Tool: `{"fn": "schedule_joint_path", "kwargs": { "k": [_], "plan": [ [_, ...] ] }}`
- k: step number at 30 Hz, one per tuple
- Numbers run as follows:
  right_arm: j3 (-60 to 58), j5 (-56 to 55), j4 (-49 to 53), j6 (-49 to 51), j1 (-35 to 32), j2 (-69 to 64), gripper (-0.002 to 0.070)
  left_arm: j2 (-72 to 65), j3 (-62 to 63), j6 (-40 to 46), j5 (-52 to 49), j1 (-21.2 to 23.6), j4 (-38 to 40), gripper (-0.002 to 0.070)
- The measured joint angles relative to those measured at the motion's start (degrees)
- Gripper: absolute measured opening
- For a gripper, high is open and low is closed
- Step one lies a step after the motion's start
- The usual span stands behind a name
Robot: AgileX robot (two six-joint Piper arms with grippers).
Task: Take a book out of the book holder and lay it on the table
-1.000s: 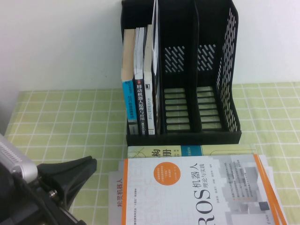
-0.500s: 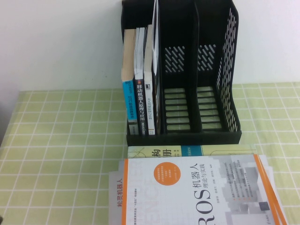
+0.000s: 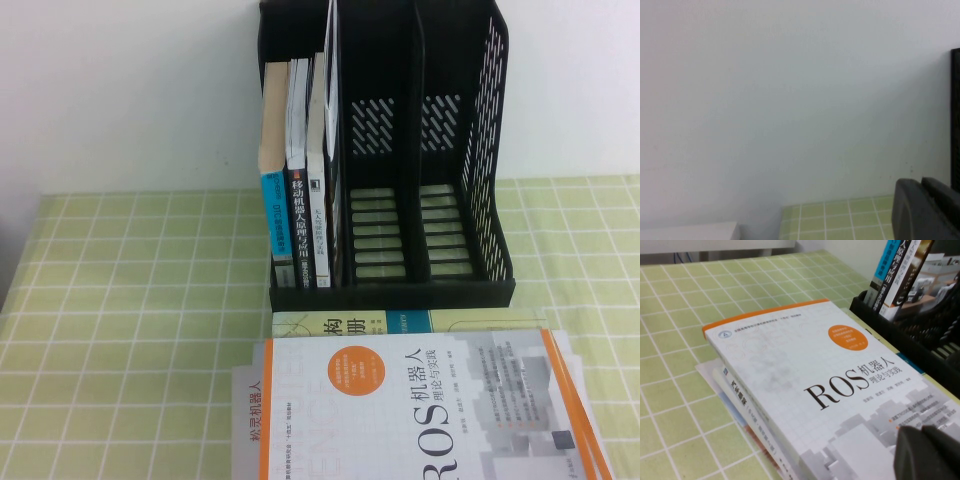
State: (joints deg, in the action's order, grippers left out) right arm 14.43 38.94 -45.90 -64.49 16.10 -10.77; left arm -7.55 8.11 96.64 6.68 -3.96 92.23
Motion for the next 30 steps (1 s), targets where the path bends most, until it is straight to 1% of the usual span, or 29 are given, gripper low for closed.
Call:
{"fn": "schedule_joint_path", "kwargs": {
  "k": [1, 3, 5, 7, 8, 9, 11, 13, 15, 19, 21, 25, 30],
  "plan": [
    [0.00, 0.00, -0.09, 0.00, 0.00, 0.00, -0.0002, -0.11, 0.00, -6.47, -0.69, 0.10, -6.96, -0.0001],
    [0.00, 0.00, -0.13, 0.00, 0.00, 0.00, -0.0002, -0.11, 0.00, -23.69, -2.41, 0.23, -24.00, -0.0001],
    [0.00, 0.00, -0.22, 0.00, 0.00, 0.00, -0.0002, -0.11, 0.00, -45.67, -4.61, 0.27, -44.96, -0.0001],
    [0.00, 0.00, -0.22, 0.00, 0.00, 0.00, -0.0002, -0.11, 0.00, -62.81, -7.28, 0.27, -60.97, -0.0001],
    [0.00, 0.00, -0.22, 0.00, 0.00, 0.00, -0.0002, -0.11, 0.00, -70.36, -9.14, 0.27, -67.70, -0.0001],
    [0.00, 0.00, -0.22, 0.00, 0.00, 0.00, -0.0002, -0.11, 0.00, -75.35, -10.82, 0.27, -73.01, -0.0001],
    [0.00, 0.00, -0.22, 0.00, 0.00, 0.00, -0.0001, -0.11, -0.30, -84.47, -14.61, 0.27, -80.61, -0.0001],
    [0.00, 0.00, -0.22, 0.00, 0.00, 0.00, -0.0002, -0.11, -1.28, -90.26, -15.78, 0.27, -84.87, -0.0001],
    [0.00, 0.00, -0.22, 0.00, 0.00, 0.00, -0.0002, -0.11, -3.50, -93.40, -14.30, 0.27, -87.05, -0.0001],
    [0.00, 0.00, -0.22, 0.00, 0.00, 0.00, -0.0002, 1.94, -8.83, -95.06, -7.50, 0.37, -88.41, -0.0001],
    [0.00, 0.00, -0.22, 0.00, 0.00, 0.00, -0.0002, 3.30, -9.33, -95.20, -6.68, 0.52, -88.45, -0.0001],
    [0.00, 0.00, -0.22, 0.00, 0.00, 0.00, -0.0002, 5.52, -9.44, -95.20, -9.48, 1.38, -88.45, -0.0001],
    [0.00, 0.00, -0.22, 0.00, 0.00, 0.00, -0.0002, 6.83, -9.44, -95.30, -15.57, 1.73, -88.45, -0.0001]
  ]
}}
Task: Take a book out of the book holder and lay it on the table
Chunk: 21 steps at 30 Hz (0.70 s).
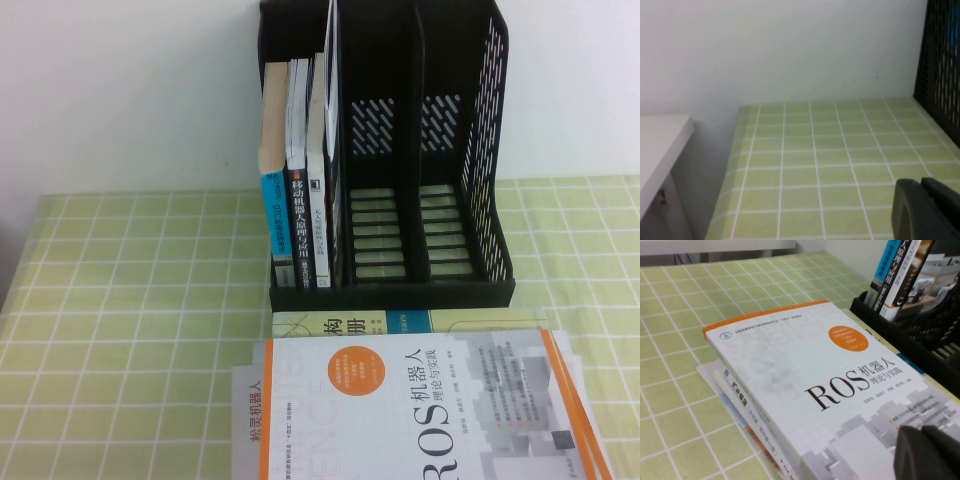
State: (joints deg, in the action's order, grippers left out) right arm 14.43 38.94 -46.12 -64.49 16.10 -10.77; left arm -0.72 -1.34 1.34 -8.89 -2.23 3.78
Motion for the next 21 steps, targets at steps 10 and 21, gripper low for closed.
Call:
{"fn": "schedule_joint_path", "kwargs": {
  "k": [10, 21],
  "plan": [
    [0.00, 0.00, 0.00, 0.00, 0.00, 0.00, -0.0002, 0.35, -0.03, -0.37, -10.07, 0.00, 0.22, -0.0001],
    [0.00, 0.00, 0.00, 0.00, 0.00, 0.00, -0.0002, 0.35, -0.03, -0.37, -10.27, 0.00, 0.22, -0.0001]
  ]
}}
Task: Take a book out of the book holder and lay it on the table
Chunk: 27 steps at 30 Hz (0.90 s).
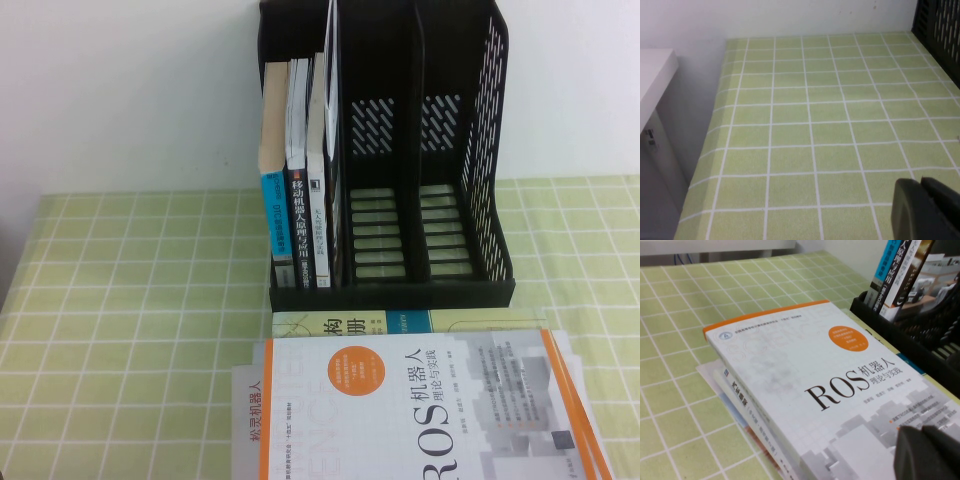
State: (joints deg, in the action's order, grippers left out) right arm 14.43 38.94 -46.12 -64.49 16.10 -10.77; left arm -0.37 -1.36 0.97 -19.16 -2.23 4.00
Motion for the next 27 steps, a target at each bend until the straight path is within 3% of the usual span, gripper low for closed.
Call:
{"fn": "schedule_joint_path", "kwargs": {
  "k": [16, 22, 27],
  "plan": [
    [0.00, -0.76, 0.00, 0.00, 0.00, 0.00, -0.0002, 0.00, 0.00, -0.03, -0.13, 0.00, 0.00, -0.0001],
    [-0.87, -20.71, -2.56, 0.00, 0.00, 0.00, -0.0002, 0.00, 0.00, -0.03, -0.13, 0.00, 0.00, -0.0001],
    [-1.70, -35.95, 16.19, 8.18, -1.96, 1.42, -0.0002, 0.00, 0.00, -0.03, -0.13, 0.00, 0.00, -0.0001]
  ]
}}
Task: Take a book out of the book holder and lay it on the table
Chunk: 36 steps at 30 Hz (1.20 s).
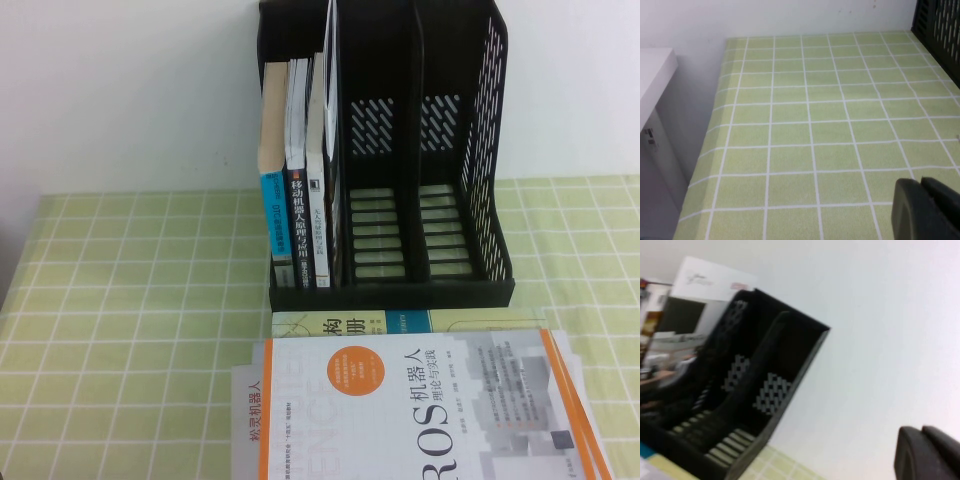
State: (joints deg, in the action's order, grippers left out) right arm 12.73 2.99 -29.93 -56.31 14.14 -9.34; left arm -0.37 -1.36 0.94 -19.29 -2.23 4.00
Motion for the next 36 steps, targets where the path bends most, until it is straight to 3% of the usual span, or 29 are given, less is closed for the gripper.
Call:
{"fn": "schedule_joint_path", "kwargs": {
  "k": [6, 11, 16, 24, 36],
  "plan": [
    [-1.80, -3.48, 23.13, 23.16, -8.19, 3.09, -0.0002, 0.00, 0.00, -0.09, 0.00, 0.00, 0.00, -0.0001],
    [-7.71, -3.47, 29.06, 37.17, -15.38, 7.69, -0.0002, 0.00, 0.00, -0.09, 0.00, 0.00, 0.00, -0.0001],
    [-13.80, -1.83, 29.93, 39.43, -16.98, 9.88, -0.0002, 0.00, 0.00, -0.09, 0.00, 0.00, 0.00, -0.0001],
    [-14.30, 16.99, 29.93, 43.31, -16.98, 9.88, -0.0002, 0.00, 0.00, -0.09, -0.03, 0.03, 0.00, -0.0001],
    [-14.30, 17.83, 29.93, 44.83, -16.98, 9.88, -0.0002, 0.00, 0.00, -0.09, -0.03, 0.12, 0.00, -0.0001]
  ]
}}
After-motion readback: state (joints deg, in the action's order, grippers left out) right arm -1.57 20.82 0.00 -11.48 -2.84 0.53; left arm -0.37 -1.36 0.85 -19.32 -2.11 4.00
